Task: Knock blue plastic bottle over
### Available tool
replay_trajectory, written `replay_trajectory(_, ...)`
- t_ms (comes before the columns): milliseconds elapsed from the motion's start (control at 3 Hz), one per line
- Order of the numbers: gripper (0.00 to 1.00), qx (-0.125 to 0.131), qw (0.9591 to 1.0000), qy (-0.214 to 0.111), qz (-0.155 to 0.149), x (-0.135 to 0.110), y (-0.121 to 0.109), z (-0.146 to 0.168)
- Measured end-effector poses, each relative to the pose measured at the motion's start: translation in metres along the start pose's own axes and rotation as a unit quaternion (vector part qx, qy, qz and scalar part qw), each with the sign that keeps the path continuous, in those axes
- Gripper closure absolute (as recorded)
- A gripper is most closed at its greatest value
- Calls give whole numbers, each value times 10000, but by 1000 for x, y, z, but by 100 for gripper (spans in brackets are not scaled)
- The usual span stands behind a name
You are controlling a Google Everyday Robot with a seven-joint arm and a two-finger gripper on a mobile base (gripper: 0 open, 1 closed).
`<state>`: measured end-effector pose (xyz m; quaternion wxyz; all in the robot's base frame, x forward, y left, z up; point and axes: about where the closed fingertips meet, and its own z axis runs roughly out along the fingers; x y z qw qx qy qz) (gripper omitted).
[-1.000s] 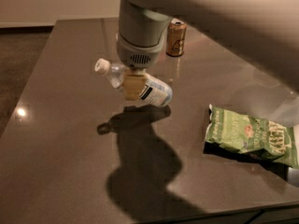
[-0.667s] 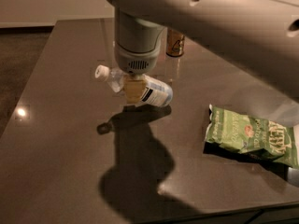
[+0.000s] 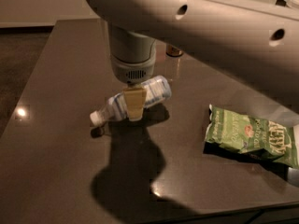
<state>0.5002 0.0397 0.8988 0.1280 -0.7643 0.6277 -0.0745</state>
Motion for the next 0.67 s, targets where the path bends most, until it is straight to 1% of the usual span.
replay_trajectory(333,0,-204,9997,14,-107,1,10,3)
replay_trajectory(667,0,-203,9997,14,-107,1,10,3)
